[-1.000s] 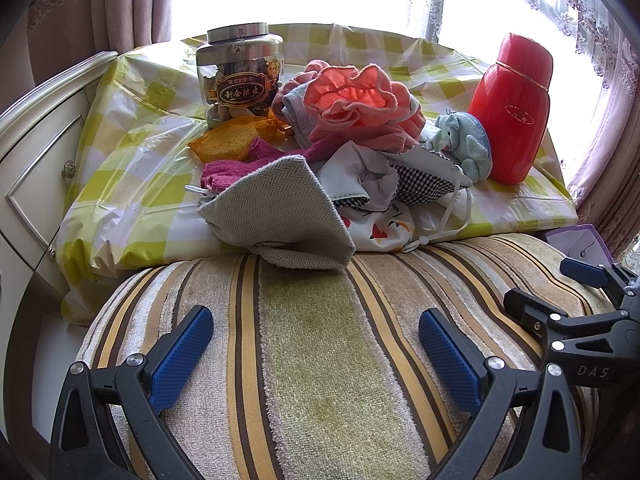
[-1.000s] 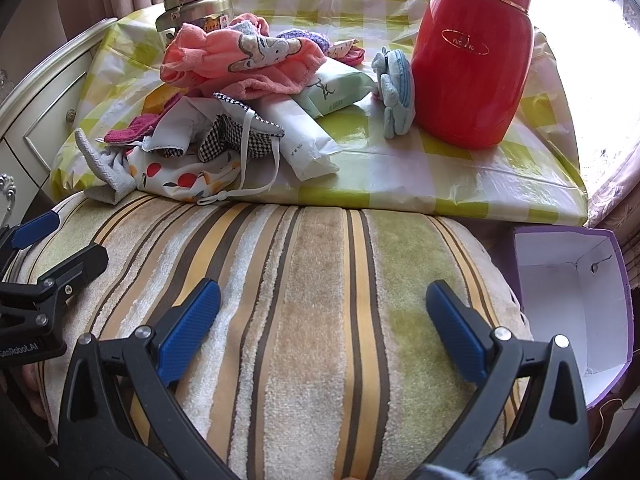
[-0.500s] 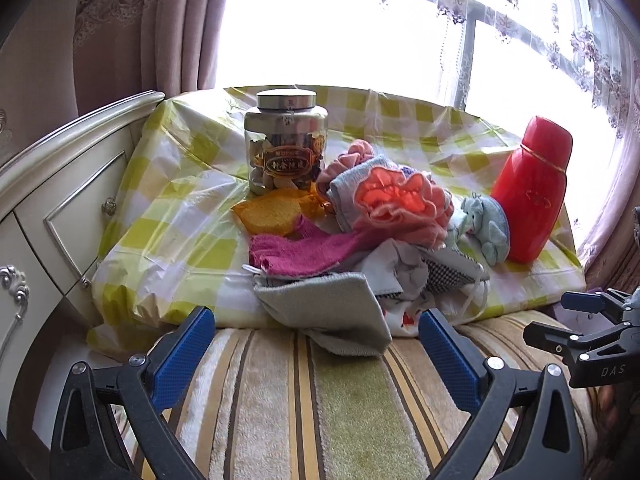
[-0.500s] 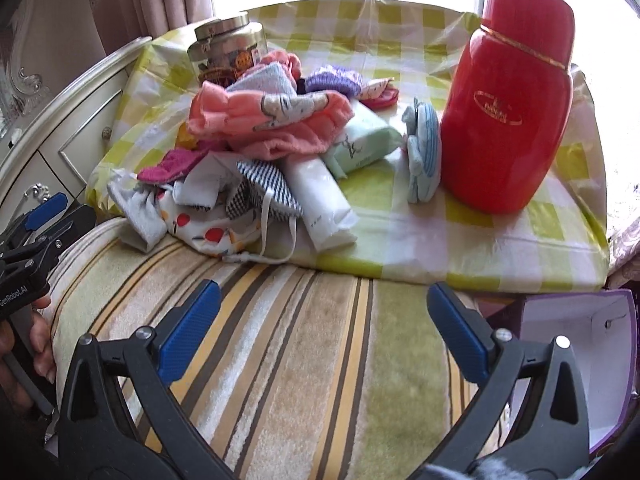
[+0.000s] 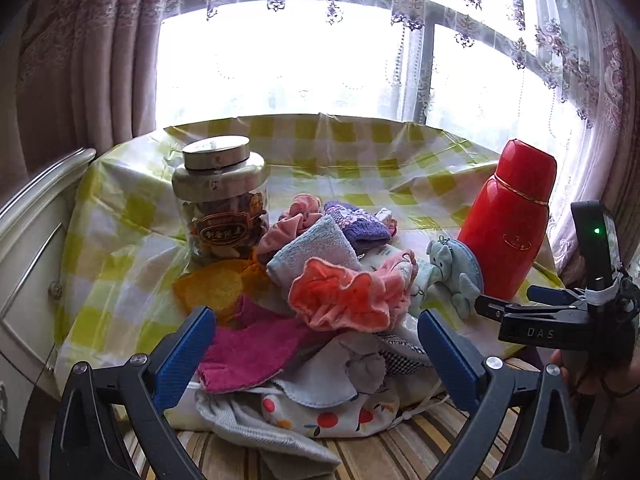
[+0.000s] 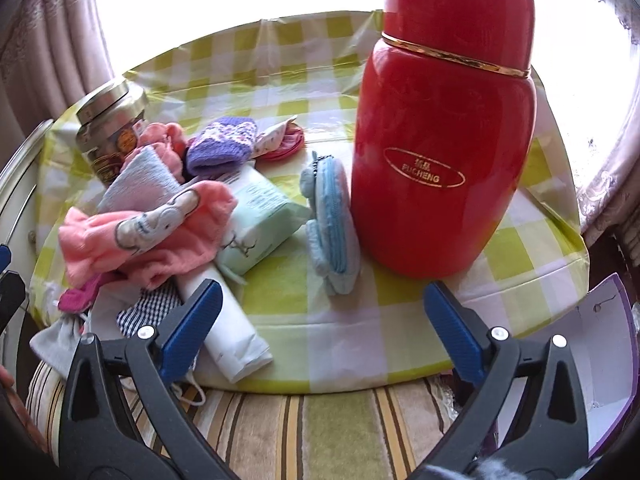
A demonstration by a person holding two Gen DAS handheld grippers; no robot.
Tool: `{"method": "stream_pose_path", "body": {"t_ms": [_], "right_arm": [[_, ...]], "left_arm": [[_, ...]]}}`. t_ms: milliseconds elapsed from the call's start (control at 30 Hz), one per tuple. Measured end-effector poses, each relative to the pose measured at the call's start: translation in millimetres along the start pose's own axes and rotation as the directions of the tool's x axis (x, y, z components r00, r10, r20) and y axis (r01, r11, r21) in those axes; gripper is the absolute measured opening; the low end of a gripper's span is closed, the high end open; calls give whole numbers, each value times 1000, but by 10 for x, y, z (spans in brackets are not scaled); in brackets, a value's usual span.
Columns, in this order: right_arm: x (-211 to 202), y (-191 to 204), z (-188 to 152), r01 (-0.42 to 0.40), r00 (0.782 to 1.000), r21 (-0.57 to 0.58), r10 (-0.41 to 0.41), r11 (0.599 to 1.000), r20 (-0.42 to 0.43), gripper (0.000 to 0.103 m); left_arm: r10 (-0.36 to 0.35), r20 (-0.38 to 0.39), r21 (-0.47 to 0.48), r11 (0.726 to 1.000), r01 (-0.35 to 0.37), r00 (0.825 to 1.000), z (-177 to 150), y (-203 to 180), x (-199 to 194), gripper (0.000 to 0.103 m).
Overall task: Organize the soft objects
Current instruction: 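Grasp the pink cloth with the left gripper while the right gripper grasps the blue plush pouch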
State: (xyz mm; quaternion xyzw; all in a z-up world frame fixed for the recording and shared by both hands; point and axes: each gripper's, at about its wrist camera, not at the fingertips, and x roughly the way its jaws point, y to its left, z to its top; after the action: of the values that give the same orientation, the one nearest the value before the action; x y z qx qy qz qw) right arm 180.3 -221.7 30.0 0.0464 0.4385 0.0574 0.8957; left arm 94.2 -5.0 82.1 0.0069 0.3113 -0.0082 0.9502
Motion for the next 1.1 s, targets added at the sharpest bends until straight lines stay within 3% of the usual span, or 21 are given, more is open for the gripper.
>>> {"method": "stream_pose_path", "body": {"t_ms": [233,533,567,600,667,733,800,933,1100], "right_arm": [[309,-65,117,38,999,104,-35,994,-24,89],[479,7,156,54,999,118,-53,992,-12,87],[493,6,157,52,999,127,-51,991,-13,83],[498,0,153,47,999,136,-46,990,-11,71],[531,-27,165,34,999,156,-32,987,-16,51],[568,-50,164,24,999,171,-20,985,-27,42],[579,-48,152,15,1000,173,-11,985,-26,27],[476,1,149,-17,1000,139,16,990,12,18],[273,2,97,-53,998,116,49,992,42,17]], "left_arm": [[11,-23,122,992,-8,1000,327,-256,494,102],[0,-105,215,976,23,994,133,-383,934,102],[-2,-118,211,977,28,993,104,-375,979,98],[-11,-133,199,979,38,991,78,-355,1015,95],[-31,-162,162,985,58,986,37,-307,1074,68],[-41,-168,139,988,65,985,14,-264,1071,48],[-50,-156,118,991,69,987,23,-232,1041,40],[-102,-129,43,993,108,986,39,-148,962,20],[-125,-71,18,992,127,990,61,-156,779,15]]}}
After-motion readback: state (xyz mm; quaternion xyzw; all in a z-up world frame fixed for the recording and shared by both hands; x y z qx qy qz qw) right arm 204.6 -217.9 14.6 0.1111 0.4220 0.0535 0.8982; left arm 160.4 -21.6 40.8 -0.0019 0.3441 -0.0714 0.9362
